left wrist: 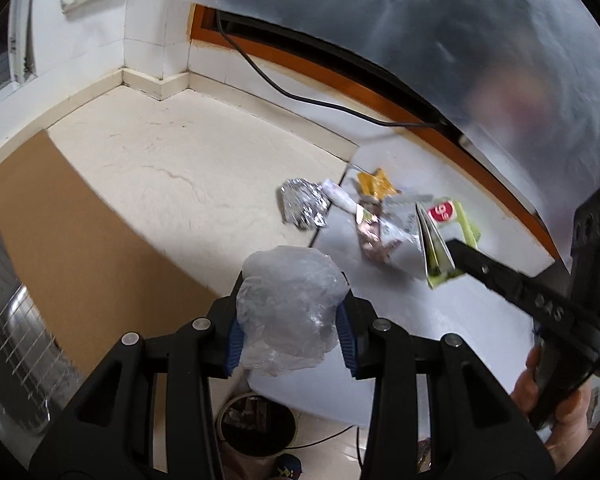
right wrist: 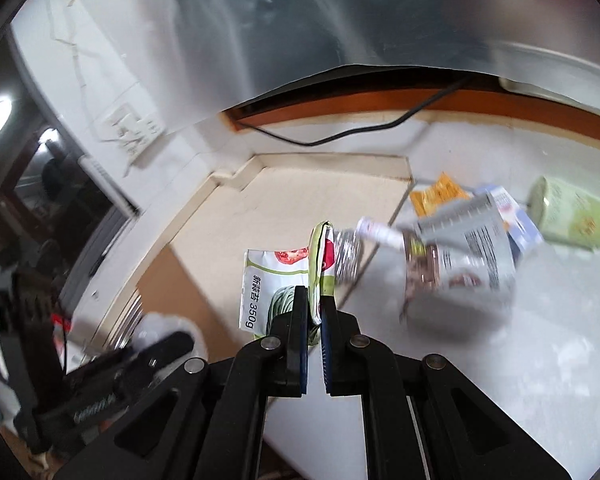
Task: Collect trash
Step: 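Carry the plastic bag and green-white packet down over the trash bin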
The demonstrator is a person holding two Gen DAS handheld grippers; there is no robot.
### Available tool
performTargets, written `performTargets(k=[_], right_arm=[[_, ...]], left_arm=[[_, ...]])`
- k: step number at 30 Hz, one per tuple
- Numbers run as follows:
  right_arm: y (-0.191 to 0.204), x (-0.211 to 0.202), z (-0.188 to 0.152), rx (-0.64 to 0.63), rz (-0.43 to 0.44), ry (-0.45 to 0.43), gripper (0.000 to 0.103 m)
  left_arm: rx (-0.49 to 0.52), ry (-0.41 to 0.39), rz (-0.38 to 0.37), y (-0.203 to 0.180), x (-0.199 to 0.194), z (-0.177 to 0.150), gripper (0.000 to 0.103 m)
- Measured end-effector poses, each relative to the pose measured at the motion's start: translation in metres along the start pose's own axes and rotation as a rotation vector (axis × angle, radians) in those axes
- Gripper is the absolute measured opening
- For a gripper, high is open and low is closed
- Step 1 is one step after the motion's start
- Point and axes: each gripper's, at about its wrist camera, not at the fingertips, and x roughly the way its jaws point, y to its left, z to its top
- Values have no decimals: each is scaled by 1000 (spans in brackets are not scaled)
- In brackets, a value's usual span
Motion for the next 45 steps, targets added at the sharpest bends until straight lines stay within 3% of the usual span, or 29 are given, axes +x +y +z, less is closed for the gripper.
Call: performTargets(k=[6, 12, 17, 26, 36, 45], right_arm=[[6, -92, -61, -59, 63, 25, 5], [12, -147, -129, -174, 92, 100, 5], [13, -161, -189, -270, 90, 183, 5], [5, -142, -282, -359, 27, 340, 5], [-19, -83, -365, -333, -77, 485, 5], [-50, -24, -419, -246, -176, 544, 5]], left_arm=[[9, -25, 41, -30, -45, -55, 35], [-15, -17, 77, -45, -68, -119, 35], [-23, 11, 113, -49, -71, -175, 35], [-36, 110, 150, -27, -44, -245, 35], [-18, 237, 137, 1, 10, -293, 35], [-6, 326, 112, 33, 74, -337, 35]])
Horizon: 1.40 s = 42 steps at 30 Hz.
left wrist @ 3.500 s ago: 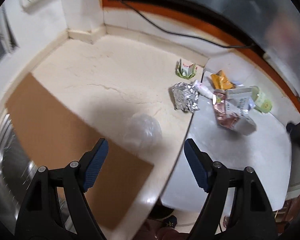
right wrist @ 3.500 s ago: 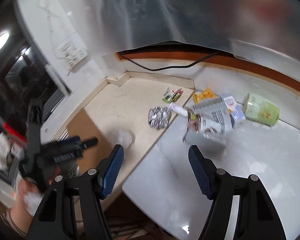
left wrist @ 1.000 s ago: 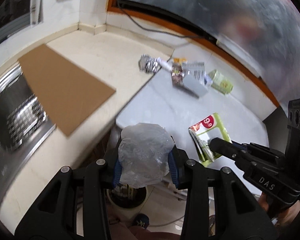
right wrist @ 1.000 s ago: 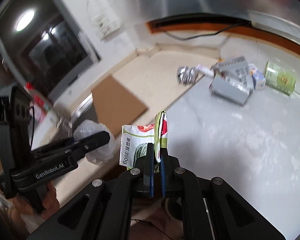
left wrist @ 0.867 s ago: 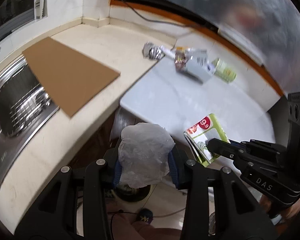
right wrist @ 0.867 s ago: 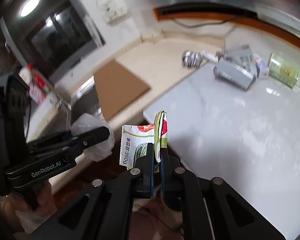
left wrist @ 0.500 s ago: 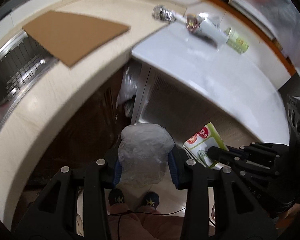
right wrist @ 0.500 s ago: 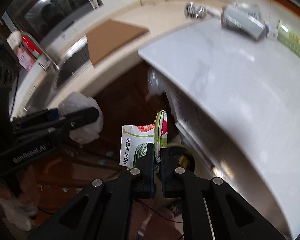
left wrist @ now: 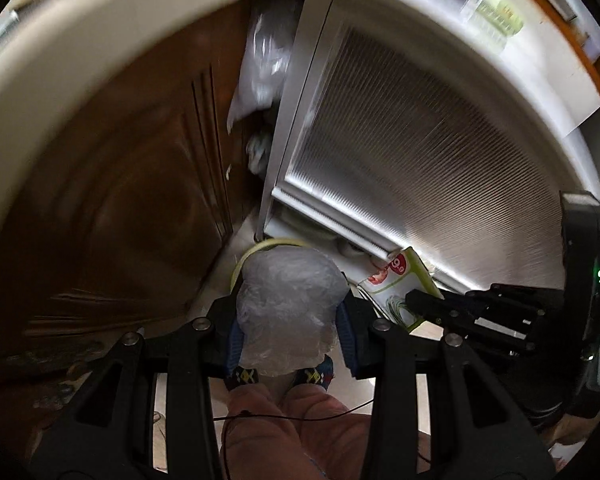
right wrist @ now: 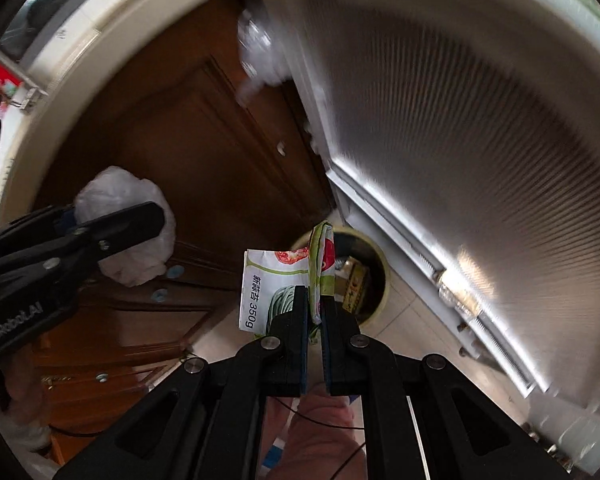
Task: Collect trash
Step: 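Carry the plastic bag and green-white packet down over the trash bin, then open both grippers to drop the bag and packet into the bin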
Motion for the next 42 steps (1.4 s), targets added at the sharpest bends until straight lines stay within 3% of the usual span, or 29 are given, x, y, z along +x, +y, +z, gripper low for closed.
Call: performTargets(k=[11, 21, 25, 27, 29, 32, 34, 42], right_arm=[[-32, 147, -35, 111, -61, 97, 5], [-69, 261, -35, 199, -89, 126, 5], [-79, 288, -26, 214, -82, 131, 6], [-83, 298, -21, 216, -74, 129, 7], [-84, 303, -16, 220, -72, 131, 17], [-87, 303, -15, 221, -61, 124, 36], [-85, 302, -14, 209, -57, 118, 45], [-81, 286, -21, 186, -76, 111, 45]], left_arm=[[-8, 116, -59, 21, 158, -28, 35], [-8, 166, -25, 35, 262, -31, 36], [-35, 196, -16, 46, 280, -31, 37], [-48, 209, -15, 51, 284, -31, 43], [-57, 218, -11, 55, 285, -32, 60], [-60, 216, -14, 58, 283, -33, 71], [-49, 214, -5, 56, 281, -33, 72], [-46, 214, 5, 50, 276, -34, 72]])
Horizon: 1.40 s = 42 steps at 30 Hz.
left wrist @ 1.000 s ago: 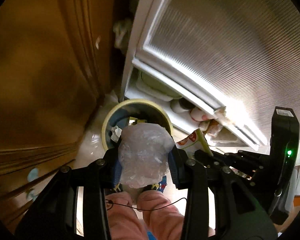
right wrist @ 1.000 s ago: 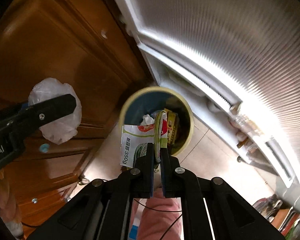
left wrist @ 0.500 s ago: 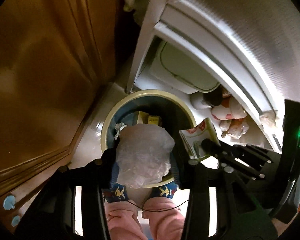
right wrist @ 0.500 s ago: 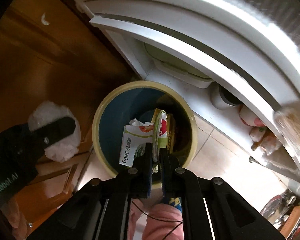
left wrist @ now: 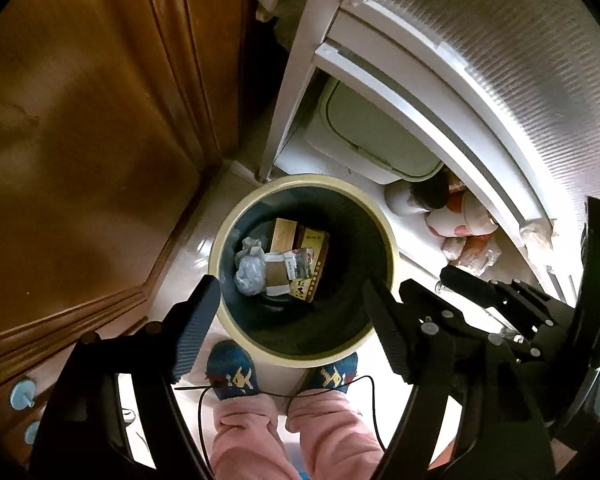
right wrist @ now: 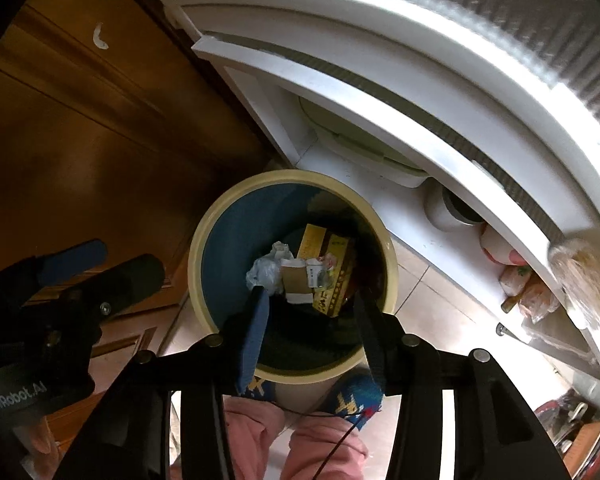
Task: Collect trash
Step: 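Open both grippers to drop the bag and packet into the bin, then raise both tools back up toward the remaining trash on the table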
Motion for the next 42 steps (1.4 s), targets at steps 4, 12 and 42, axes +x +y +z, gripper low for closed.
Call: performTargets(k=[4, 12, 42], right_arm=[[-2, -13, -3, 16, -3, -10, 45], [-3, -49, -7, 41, -9, -33, 45], [21, -303, -45, -52, 32, -148, 45]], left_arm=[[8, -1, 1, -6, -10, -2, 72], [28, 1, 4, -15, -47, -6, 72], [140, -145, 42, -81, -315, -33, 72]])
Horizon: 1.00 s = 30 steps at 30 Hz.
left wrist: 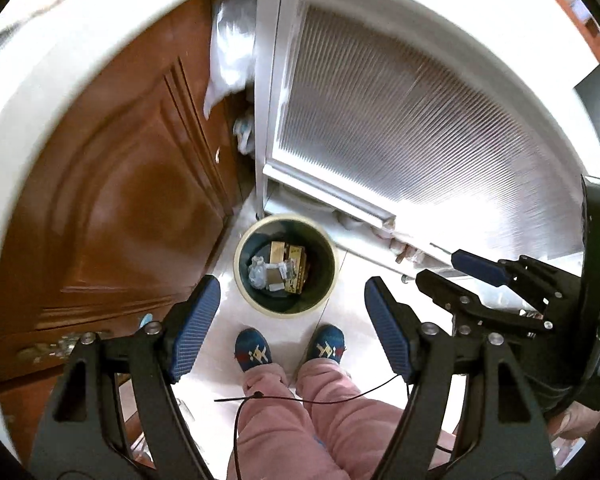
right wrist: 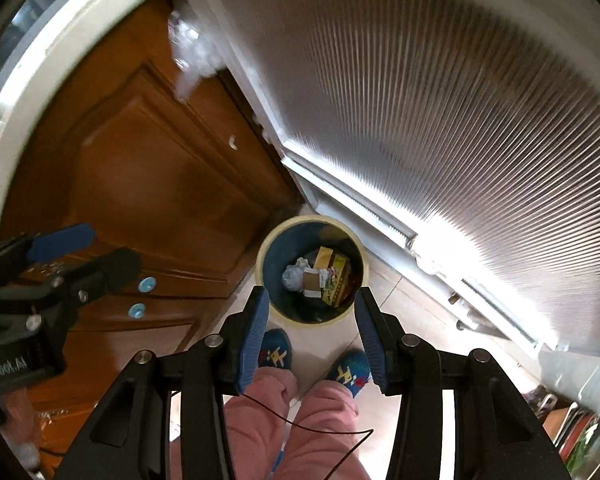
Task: Collect trash
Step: 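Raise both tools back up toward the remaining trash on the table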
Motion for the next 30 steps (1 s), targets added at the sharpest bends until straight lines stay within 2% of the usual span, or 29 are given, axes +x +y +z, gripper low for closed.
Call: performTargets(k=[7, 14, 20, 23, 26, 30], right_arm=[[4, -79, 5, -56, 28, -92, 45], [2, -168, 15, -124, 27, -256, 45], [-8, -232, 33, -126, 56, -370, 45], [-18, -261, 45, -103, 88, -412, 45], [-27, -286, 61, -90, 108, -443, 45], [-39, -313, 92, -67, 112, -479, 45]], left_arm=[[35, -114, 11, -19, -84, 16, 72], [91, -246, 47, -42, -168, 40, 72], [111, -330, 55, -59, -226, 62, 72], [118, -350, 69, -67, -248, 76, 72], [142, -382, 117, -78, -268, 97, 72], [175, -401, 147, -80, -280, 123, 72]])
